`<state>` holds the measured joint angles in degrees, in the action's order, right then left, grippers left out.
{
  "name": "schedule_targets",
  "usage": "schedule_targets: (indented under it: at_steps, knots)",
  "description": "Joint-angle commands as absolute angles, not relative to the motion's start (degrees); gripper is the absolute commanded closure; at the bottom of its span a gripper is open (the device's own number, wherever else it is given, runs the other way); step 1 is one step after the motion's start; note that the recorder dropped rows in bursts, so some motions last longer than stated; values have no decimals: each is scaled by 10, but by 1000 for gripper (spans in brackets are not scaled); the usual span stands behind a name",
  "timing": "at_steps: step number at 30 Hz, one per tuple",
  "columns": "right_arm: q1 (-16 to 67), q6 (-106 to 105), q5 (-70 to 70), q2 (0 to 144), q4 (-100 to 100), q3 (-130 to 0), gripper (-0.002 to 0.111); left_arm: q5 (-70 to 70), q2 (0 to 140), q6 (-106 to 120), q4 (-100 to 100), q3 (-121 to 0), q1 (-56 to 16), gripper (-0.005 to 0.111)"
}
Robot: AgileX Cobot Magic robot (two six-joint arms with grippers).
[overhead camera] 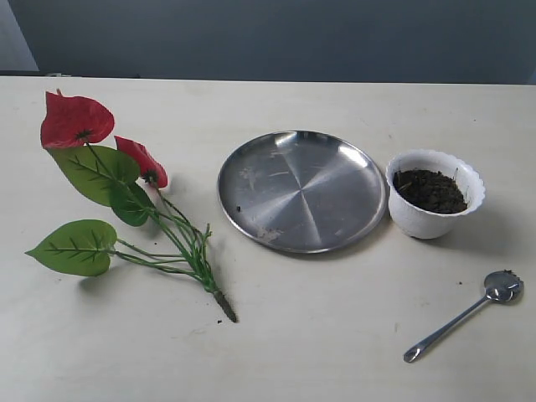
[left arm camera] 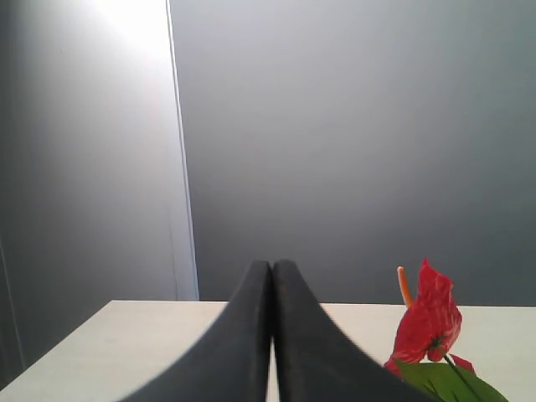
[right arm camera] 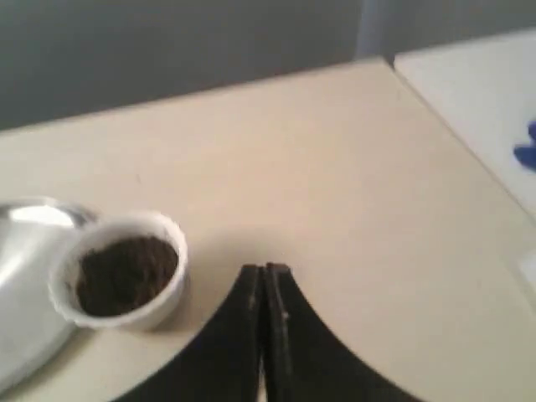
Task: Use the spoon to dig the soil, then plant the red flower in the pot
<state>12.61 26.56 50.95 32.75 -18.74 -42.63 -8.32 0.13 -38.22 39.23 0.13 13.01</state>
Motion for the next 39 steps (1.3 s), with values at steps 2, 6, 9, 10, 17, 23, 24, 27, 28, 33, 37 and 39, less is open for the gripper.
schedule_targets:
  at_steps: [2,6,9,10,17,23,24,27,28,33,37,39]
  knots:
    - [128,281,679,551,-31,-440,100,-86,0,-384,388,0,122,106]
    - [128,280,572,593,68,-377,95,-86,0,-384,388,0,97,106]
    - [128,332,467,596,97,-316,95,-86,0,-384,388,0,89,106]
    - [128,333,436,600,105,-298,95,-86,0,-384,388,0,89,106]
    - [128,336,352,678,110,-274,67,-86,0,-384,388,0,89,106]
    - [128,347,322,739,109,-274,68,-86,0,-384,388,0,89,106]
    - [128,347,315,747,109,-274,68,-86,0,-384,388,0,89,106]
    - [128,358,293,769,107,-274,68,-86,0,-384,388,0,89,106]
    - [128,363,284,777,107,-274,68,-86,0,-384,388,0,89,106]
    - [128,375,271,821,106,-272,68,-86,0,-384,388,0,89,106]
    - [128,375,257,855,106,-272,68,-86,0,-384,388,0,89,106]
    - [128,375,247,868,106,-272,68,-86,0,-384,388,0,89,106]
